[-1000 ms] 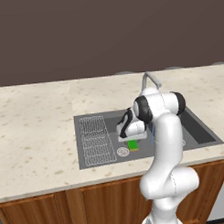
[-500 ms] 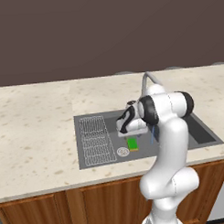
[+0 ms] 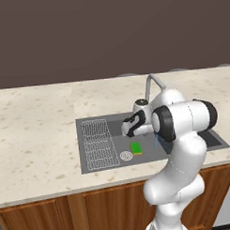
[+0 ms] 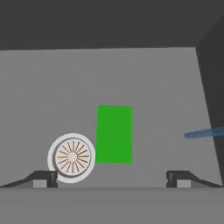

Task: Soak the sponge with water for a few seconds and then drop it inside the sink.

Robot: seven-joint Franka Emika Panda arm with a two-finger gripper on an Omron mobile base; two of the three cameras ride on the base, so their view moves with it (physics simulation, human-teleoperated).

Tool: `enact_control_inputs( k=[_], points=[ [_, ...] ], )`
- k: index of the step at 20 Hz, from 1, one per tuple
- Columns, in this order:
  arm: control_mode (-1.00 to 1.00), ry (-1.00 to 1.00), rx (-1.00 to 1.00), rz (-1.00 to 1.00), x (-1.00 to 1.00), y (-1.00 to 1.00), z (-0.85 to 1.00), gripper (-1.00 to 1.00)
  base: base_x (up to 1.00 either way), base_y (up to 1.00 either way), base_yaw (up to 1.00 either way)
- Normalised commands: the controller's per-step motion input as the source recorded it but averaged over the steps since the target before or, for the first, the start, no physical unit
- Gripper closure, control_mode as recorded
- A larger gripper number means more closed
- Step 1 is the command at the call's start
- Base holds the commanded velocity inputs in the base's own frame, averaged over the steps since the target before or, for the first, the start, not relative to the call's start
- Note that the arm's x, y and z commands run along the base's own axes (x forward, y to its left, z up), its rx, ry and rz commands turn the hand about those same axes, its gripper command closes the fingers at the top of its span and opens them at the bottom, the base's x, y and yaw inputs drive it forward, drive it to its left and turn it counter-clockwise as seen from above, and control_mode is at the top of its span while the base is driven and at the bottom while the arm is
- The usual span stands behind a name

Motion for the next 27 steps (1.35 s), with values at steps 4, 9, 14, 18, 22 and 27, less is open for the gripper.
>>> enact_control_inputs(
  k=[4,9,14,18,22,27],
  points=[
    [-1.00,-0.17,0.03,0.00,-0.23,0.00,0.52,-1.00,0.00,0.00,0.00],
    [-1.00,-0.13,0.03,0.00,-0.22,0.00,0.64,-1.00,0.00,0.00,0.00],
    [-1.00,-0.08,0.03,0.00,0.00,-0.06,0.76,-1.00,0.00,0.00,0.00],
    [-1.00,-0.05,0.04,0.00,0.00,-0.05,0.83,-1.00,0.00,0.00,0.00],
    [-1.00,-0.01,0.03,0.00,0.00,0.00,0.79,-1.00,0.00,0.00,0.00],
    [-1.00,0.00,0.01,0.00,0.00,0.00,0.71,-1.00,0.00,0.00,0.00]
  ],
)
